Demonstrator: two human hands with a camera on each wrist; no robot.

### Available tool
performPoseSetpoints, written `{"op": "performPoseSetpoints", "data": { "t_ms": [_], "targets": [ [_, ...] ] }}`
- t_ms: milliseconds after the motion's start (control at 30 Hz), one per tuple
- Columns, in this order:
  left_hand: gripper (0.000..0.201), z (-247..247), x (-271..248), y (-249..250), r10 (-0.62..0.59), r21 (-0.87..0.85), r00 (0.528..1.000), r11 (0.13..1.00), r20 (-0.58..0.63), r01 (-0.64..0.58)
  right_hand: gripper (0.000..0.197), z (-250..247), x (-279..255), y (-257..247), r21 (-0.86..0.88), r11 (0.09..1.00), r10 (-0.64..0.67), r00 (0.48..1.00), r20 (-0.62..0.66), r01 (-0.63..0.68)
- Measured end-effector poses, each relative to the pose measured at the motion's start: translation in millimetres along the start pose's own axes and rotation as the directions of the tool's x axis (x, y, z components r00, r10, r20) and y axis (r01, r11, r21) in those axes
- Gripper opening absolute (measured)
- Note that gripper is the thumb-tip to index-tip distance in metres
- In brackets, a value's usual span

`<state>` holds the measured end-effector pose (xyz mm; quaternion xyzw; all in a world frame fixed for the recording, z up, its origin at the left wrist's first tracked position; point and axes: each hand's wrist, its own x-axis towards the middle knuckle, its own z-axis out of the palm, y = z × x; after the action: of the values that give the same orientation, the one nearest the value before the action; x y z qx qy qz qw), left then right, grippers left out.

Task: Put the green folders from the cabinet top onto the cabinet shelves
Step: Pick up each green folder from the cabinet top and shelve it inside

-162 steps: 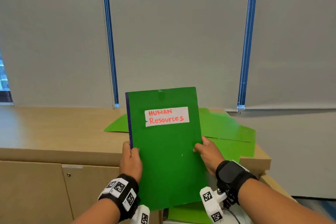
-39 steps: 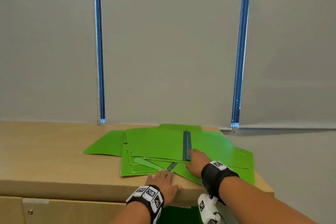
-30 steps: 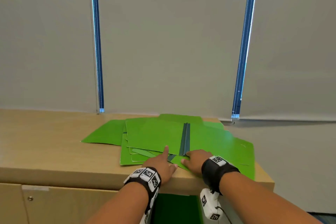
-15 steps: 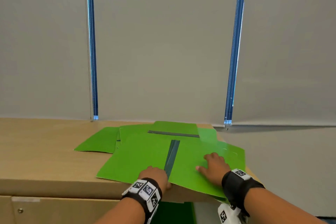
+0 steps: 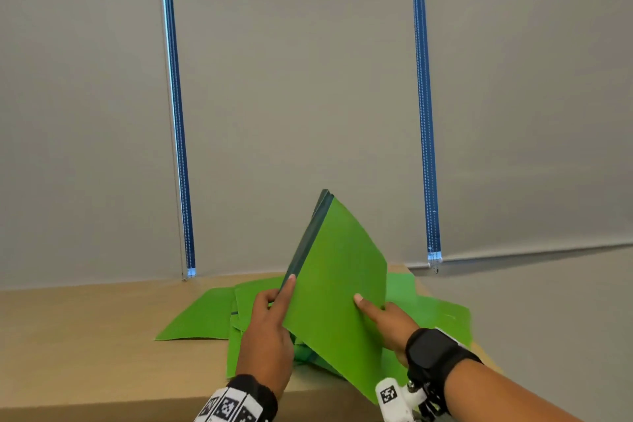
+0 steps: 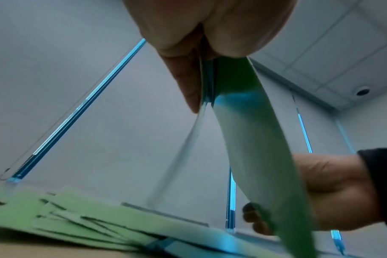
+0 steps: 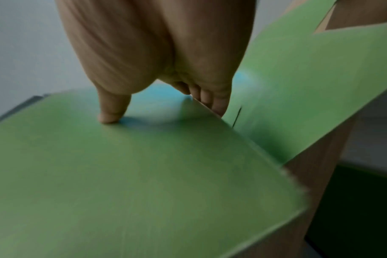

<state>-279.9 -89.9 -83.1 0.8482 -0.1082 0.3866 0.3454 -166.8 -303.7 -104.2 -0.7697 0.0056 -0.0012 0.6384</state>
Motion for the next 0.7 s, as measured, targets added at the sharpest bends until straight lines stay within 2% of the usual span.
{"op": "performPoseSetpoints", "data": {
  "t_ms": [67,133,267,333,400,467,533,567,667,700],
  "targets": [
    [0.094,-9.1,-1.0,3.6,0.044,-0.065,0.994,0.997,-0.097,-0.051,0.113,9.7,-3.9,-6.1,0.158,0.987,0.001,0.997,0.075,-0.013],
    [0.094,-14.7,-2.7,3.5,0.052,-0.12,0.981,0.99,-0.185,-0.075,0.124,17.3,-3.8,-8.2,0.242,0.969,0.023,0.991,0.129,-0.054],
    [0.093,-21.8,-11.2,7.1,0.014,-0.203,0.977,0.977,-0.214,-0.059,0.125,22.7,4.1,-4.5,0.351,0.935,-0.007,0.986,0.166,-0.052],
    [0.092,-25.2,-12.7,5.1,0.017,-0.193,0.982,0.98,-0.186,-0.053,0.119,20.9,-1.6,-5.7,0.378,0.926,-0.038,0.994,0.105,-0.004],
    [0.091,-28.1,-13.1,-4.9,0.019,-0.128,0.996,0.991,-0.092,-0.031,0.109,15.3,-3.2,-4.8,0.402,0.912,-0.092,0.996,0.006,0.082],
    [0.093,-27.9,-16.8,-19.3,-0.006,-0.074,0.999,0.997,0.04,0.009,0.083,7.9,-9.2,-9.7,0.426,0.89,-0.147,0.987,-0.066,0.161],
    [0.089,-27.1,-20.9,-28.9,-0.083,-0.1,0.989,0.99,0.12,0.095,0.057,3.9,-10.9,-12.7,0.418,0.879,-0.197,0.973,-0.121,0.23],
    [0.078,-26.5,-21.9,-31.9,-0.138,-0.139,0.985,0.979,0.107,0.152,0.052,1.6,-9.6,-12.4,0.41,0.872,-0.234,0.963,-0.134,0.269],
    [0.016,-23.7,-16.6,-34.5,-0.312,-0.275,0.947,0.919,-0.071,0.282,0.048,-1.0,-13.2,-12.2,0.385,0.863,-0.316,0.944,-0.095,0.328],
    [0.008,-20.8,-14.0,-35.1,-0.356,-0.298,0.93,0.902,-0.097,0.314,0.049,-1.0,-11.9,-8.4,0.356,0.876,-0.322,0.944,-0.069,0.324]
  ]
}}
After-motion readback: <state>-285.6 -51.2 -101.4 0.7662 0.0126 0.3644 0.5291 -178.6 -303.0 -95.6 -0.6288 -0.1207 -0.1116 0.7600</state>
